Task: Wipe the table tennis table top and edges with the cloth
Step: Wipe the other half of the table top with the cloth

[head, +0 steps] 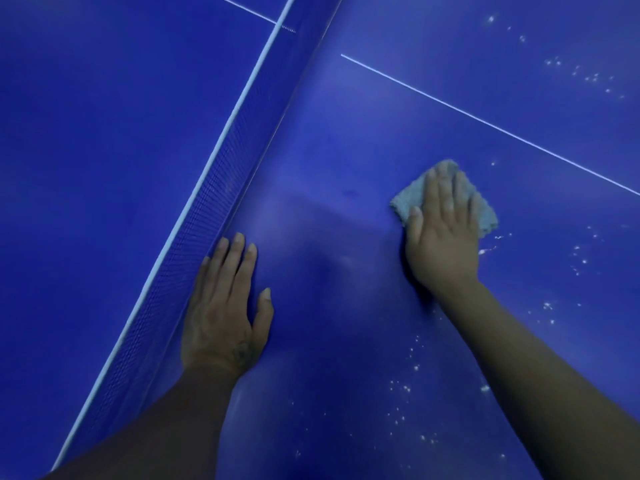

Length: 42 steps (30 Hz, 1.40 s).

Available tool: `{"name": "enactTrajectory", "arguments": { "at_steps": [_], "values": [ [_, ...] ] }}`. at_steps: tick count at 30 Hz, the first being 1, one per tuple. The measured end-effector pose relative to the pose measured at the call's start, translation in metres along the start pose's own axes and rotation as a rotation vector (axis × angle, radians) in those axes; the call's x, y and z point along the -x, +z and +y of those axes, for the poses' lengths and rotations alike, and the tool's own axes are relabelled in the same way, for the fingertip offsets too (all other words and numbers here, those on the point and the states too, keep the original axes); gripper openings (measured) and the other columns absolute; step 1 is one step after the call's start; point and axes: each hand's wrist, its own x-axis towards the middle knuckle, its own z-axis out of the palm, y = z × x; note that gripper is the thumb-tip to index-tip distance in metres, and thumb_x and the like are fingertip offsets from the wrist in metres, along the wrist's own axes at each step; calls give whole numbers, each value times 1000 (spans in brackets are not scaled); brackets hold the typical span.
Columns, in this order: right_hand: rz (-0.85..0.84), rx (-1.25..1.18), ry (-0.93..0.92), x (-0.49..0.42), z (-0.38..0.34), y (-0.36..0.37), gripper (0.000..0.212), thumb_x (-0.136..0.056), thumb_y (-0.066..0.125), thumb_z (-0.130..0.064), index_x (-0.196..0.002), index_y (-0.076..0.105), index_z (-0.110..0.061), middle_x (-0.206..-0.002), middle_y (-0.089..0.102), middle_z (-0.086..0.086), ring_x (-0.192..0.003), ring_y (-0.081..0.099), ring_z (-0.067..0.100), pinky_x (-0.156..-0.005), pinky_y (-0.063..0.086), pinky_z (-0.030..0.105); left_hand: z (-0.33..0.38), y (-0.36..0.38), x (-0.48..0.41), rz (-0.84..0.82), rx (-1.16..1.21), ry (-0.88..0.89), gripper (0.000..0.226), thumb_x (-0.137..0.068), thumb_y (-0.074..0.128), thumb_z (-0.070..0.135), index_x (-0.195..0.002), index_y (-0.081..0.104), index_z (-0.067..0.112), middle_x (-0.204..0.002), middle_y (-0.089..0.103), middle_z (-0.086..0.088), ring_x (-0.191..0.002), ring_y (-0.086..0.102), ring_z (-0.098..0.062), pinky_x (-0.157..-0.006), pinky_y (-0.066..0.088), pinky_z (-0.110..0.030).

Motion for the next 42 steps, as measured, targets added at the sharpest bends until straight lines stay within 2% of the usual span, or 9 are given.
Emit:
{"name": "enactTrajectory", "arguments": {
  "at_steps": [6,11,15,21,28,32,36,39,42],
  "values": [
    [0,-31,-286,-79,-86,7,64,-112,26,-35,-170,16,-11,-179,9,3,-166,3,27,-133,1,51,-1,1,0,8,0,8,67,-109,41,41,-168,33,10,-179,24,-3,-167,16,-23,-135,18,-49],
    [19,-41,-295,-131,-64,-1,64,-112,33,-38,-170,21,-17,-179,15,1,-166,9,23,-134,1,45,1,0,0,7,6,7,67,-109,41,41,-168,35,10,-178,25,-4,-167,17,-23,-135,19,-50],
    [7,-77,-169,-129,-6,-10,63,-112,34,-37,-170,21,-16,-179,12,2,-166,8,24,-134,1,46,3,-1,-2,8,20,-2,67,-108,41,41,-167,36,8,-178,27,-5,-167,18,-24,-135,18,-50],
    [34,-98,136,-55,74,-16,64,-112,29,-38,-170,22,-12,-179,13,7,-166,9,29,-134,5,49,3,-3,-1,-2,20,-12,68,-108,41,42,-167,35,9,-178,26,-5,-167,17,-23,-135,18,-50],
    [93,-44,433,-34,27,-3,63,-113,29,-34,-170,15,-10,-179,6,12,-166,4,34,-132,4,55,7,-3,-1,-2,36,-23,70,-106,41,42,-168,34,11,-178,25,-3,-167,17,-22,-135,18,-50],
    [98,-39,260,-58,-38,7,65,-112,26,-39,-171,15,-13,-180,4,9,-166,2,33,-132,0,54,6,-3,-1,32,39,-7,68,-107,42,41,-167,36,9,-177,27,-4,-166,19,-23,-135,19,-49],
    [70,-32,-16,-49,-95,17,66,-111,20,-43,-171,13,-17,-180,3,6,-166,1,31,-132,-1,54,5,-1,-1,59,29,13,66,-108,45,38,-166,38,9,-177,29,-5,-166,20,-23,-135,19,-50],
    [72,-40,-204,-31,-86,20,64,-112,19,-42,-171,20,-18,-179,8,8,-166,5,31,-133,2,50,6,-1,-2,77,24,27,64,-108,46,37,-166,39,9,-176,30,-6,-166,21,-25,-134,20,-52],
    [71,-63,-299,-21,-39,15,60,-113,29,-43,-168,31,-21,-178,14,10,-166,11,31,-135,2,43,6,0,-1,77,24,16,65,-107,45,37,-165,39,9,-177,30,-6,-166,21,-25,-134,19,-52]
  ]
}}
